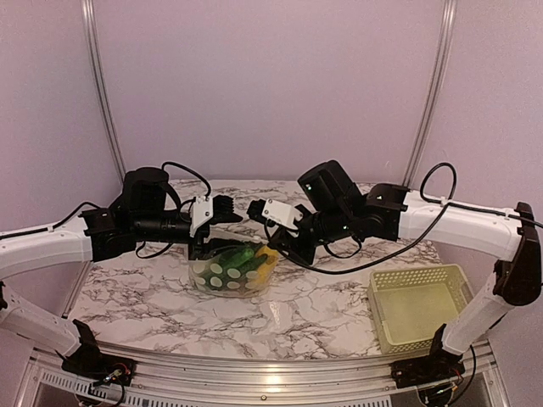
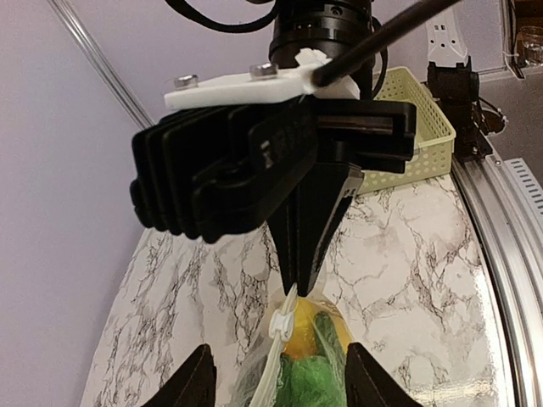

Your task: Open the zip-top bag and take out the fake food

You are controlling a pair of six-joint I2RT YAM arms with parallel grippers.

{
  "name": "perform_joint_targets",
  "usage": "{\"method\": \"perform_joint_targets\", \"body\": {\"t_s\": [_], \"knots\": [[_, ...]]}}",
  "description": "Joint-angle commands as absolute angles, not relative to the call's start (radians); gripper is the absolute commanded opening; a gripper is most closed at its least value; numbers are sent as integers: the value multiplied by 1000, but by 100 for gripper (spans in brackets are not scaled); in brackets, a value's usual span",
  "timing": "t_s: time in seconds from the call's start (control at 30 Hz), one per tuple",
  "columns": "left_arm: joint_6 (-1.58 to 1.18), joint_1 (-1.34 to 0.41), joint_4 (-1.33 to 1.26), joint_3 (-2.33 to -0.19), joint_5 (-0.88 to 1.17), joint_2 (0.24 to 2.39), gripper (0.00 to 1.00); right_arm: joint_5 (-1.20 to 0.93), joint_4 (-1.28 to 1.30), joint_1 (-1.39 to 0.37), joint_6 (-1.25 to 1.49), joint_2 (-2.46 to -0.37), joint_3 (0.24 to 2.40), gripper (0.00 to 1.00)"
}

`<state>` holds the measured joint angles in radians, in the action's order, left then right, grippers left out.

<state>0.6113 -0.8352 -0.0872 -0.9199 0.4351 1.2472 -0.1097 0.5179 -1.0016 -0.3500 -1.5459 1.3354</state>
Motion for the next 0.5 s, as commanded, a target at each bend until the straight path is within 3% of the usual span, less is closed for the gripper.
{"method": "perform_joint_targets", "body": {"t_s": [0.0, 0.47], "knots": [[675, -842, -28, -957, 470, 1296, 50, -112, 469, -1011, -360, -1510, 1328, 0], [689, -862, -101, -970, 491, 1384, 39, -127, 406, -1026, -357, -1501, 1302, 0]]}}
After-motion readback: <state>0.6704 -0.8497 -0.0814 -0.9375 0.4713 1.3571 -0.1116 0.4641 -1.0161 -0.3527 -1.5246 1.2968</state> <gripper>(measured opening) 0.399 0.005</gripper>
